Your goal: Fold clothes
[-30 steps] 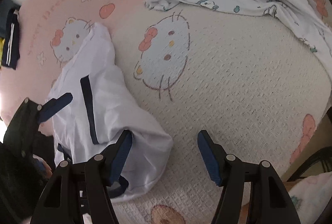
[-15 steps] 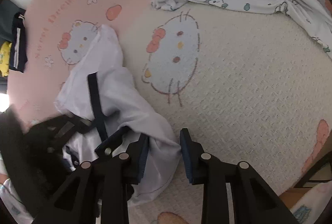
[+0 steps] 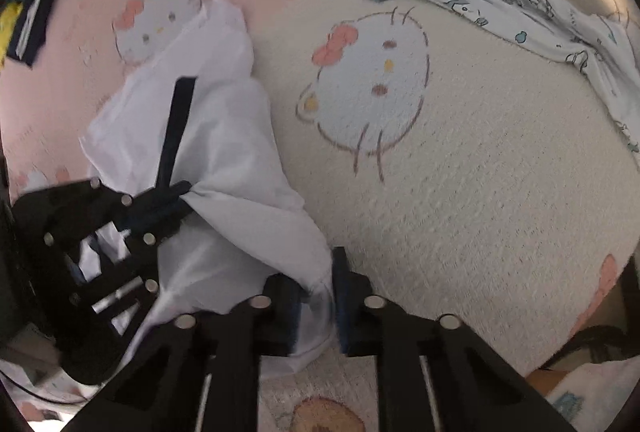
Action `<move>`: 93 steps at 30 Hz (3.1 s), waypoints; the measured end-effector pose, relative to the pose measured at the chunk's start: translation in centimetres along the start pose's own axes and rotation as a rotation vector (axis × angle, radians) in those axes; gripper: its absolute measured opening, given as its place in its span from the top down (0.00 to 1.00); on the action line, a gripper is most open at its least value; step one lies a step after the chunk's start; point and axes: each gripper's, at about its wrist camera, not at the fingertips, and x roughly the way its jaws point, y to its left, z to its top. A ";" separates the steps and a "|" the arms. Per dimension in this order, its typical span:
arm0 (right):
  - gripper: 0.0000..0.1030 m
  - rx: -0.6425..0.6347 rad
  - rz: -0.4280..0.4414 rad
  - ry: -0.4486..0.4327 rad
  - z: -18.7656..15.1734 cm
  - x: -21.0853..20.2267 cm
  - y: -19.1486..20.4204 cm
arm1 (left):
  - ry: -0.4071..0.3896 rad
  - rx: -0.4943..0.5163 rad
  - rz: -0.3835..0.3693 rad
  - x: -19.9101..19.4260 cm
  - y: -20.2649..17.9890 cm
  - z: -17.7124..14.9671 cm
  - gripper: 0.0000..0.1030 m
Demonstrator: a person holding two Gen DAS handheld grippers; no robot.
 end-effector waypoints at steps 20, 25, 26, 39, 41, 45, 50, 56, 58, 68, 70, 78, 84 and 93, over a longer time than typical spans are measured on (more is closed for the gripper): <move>0.88 -0.021 0.040 0.021 -1.1 -2.9 -0.9 | 0.012 -0.186 -0.105 -2.8 1.2 -4.4 0.97; 0.55 -0.043 0.097 -0.058 -0.2 -5.7 -0.8 | -0.060 -0.331 -0.144 -4.7 3.4 -3.8 0.96; 0.55 -0.028 0.119 -0.068 0.1 -6.1 -1.0 | -0.062 -0.358 -0.160 -4.8 3.9 -3.6 0.96; 0.55 -0.004 0.185 0.041 8.7 -3.9 -2.1 | -0.029 -0.742 -0.318 -2.5 8.4 -3.0 0.91; 0.54 -0.023 0.168 0.061 9.7 -2.9 -1.7 | -0.015 -0.788 -0.331 -1.9 8.8 -3.1 0.79; 0.54 -0.049 0.183 0.074 10.8 -1.0 -0.9 | -0.045 -0.932 -0.361 -1.3 10.0 -3.9 0.26; 0.54 -0.017 0.278 0.080 10.8 1.2 -0.9 | -0.133 -1.017 -0.352 -1.8 11.2 -3.7 0.26; 0.54 0.072 0.327 0.082 11.2 3.1 -2.7 | -0.150 -1.000 -0.388 -0.4 11.1 -1.7 0.28; 0.54 0.133 0.351 0.067 11.1 3.3 -3.6 | -0.135 -0.992 -0.410 0.5 10.9 -1.3 0.33; 0.59 0.156 0.446 0.116 10.8 6.0 -2.2 | -0.052 -0.982 -0.470 4.4 10.0 -1.0 0.78; 0.78 0.152 0.445 0.132 10.6 6.4 -2.1 | -0.023 -0.971 -0.458 4.6 9.7 -1.1 0.87; 0.85 0.077 0.546 0.072 10.6 4.6 0.1 | -0.084 -0.984 -0.461 2.1 10.5 -2.1 0.91; 0.85 0.053 0.534 0.103 10.0 5.2 1.7 | -0.070 -1.018 -0.421 1.5 11.3 -3.8 0.91; 0.85 0.070 0.463 0.153 9.1 7.6 2.3 | 0.017 -1.004 -0.388 3.1 11.0 -5.7 0.91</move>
